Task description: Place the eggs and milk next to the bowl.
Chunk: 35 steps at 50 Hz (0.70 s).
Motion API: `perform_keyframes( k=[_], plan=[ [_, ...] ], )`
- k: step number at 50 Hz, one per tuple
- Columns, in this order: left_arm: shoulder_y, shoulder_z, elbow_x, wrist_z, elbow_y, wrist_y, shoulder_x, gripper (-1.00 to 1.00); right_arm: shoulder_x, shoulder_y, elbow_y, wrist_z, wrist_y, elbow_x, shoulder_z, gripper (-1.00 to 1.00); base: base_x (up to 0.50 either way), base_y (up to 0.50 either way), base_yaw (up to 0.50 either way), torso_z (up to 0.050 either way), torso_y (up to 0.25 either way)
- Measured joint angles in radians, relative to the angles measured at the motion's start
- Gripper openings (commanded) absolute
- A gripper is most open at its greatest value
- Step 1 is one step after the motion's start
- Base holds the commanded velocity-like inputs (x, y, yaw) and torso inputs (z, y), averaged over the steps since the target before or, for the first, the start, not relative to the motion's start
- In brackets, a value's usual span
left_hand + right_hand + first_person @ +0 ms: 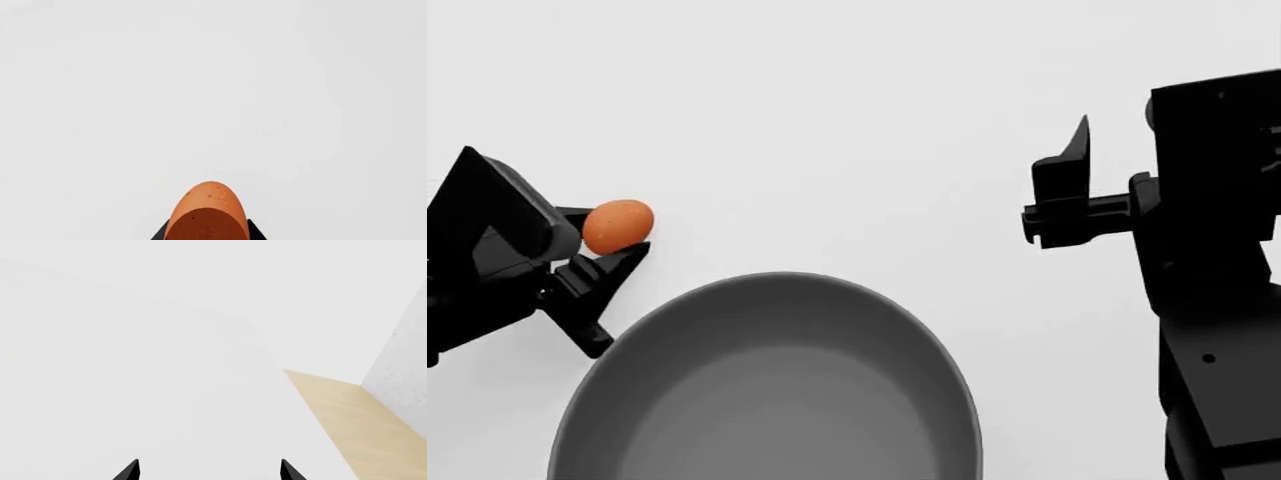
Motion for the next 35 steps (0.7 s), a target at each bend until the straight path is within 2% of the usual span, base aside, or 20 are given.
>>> perform_keyframes(
  k=[14,35],
  plan=[
    [0.049,-0.005,-0.016,-0.048,0.111,-0.041,-0.034,-1.00,-0.001,0.001,-0.006,0.001,0.002,0.004,-0.001,1.00,0.00,0.00,0.00,0.000,-0.003],
    [0.097,-0.015,-0.040,-0.046,0.225,-0.096,-0.110,-1.00,0.001,-0.004,-0.024,0.006,0.009,0.012,0.001,1.00,0.00,0.00,0.00,0.000,-0.001]
  ],
)
